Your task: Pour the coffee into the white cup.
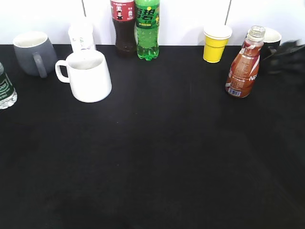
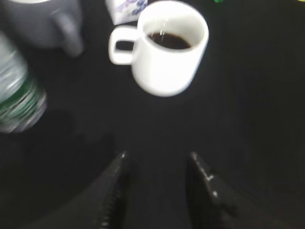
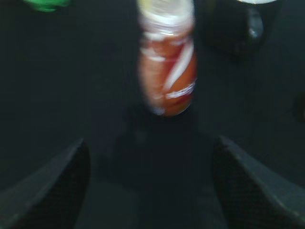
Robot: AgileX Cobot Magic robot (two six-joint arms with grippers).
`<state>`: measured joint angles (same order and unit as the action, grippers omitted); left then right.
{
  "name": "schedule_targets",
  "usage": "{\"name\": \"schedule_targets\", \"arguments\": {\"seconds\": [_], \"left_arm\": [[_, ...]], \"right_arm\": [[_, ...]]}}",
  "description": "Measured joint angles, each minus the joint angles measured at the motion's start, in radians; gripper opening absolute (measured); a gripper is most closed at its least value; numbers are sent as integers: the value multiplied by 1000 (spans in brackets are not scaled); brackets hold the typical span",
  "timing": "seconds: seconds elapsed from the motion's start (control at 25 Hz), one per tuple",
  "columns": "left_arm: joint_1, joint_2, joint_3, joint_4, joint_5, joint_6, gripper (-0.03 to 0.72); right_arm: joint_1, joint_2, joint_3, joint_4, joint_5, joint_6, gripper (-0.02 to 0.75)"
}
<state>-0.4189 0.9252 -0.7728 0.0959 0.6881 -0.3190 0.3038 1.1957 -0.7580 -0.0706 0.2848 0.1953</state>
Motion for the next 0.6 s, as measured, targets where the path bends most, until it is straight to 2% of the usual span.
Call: {"name": "schedule_targets", "arguments": {"seconds": [0.12, 0.2, 0.28, 0.32, 0.36, 0.44, 0.52, 0.6], "left_arm": [[-1, -276, 0, -1, 195, 94, 304], [-1, -447, 17, -2, 280, 124, 304], [-1, -621, 73, -10, 391, 128, 304], [-1, -750, 113, -13, 461, 129, 304], [-1, -793, 121, -15, 476, 130, 304], [-1, -916, 160, -27, 497, 175, 302], [-1, -932, 211, -47, 480, 242, 302], [-2, -932, 231, -48, 427, 250, 302]], "right_arm": [[60, -246, -3, 7, 283, 0, 594], [68, -439, 3, 22, 494, 0, 594], [68, -624, 59, 13, 675, 0, 594], [68, -791, 118, 0, 785, -1, 594], [68, -841, 137, -3, 806, -1, 594], [68, -1103, 211, -8, 856, -1, 594], [68, -1200, 221, -26, 845, -1, 593], [68, -1201, 236, -29, 806, -1, 593]]}}
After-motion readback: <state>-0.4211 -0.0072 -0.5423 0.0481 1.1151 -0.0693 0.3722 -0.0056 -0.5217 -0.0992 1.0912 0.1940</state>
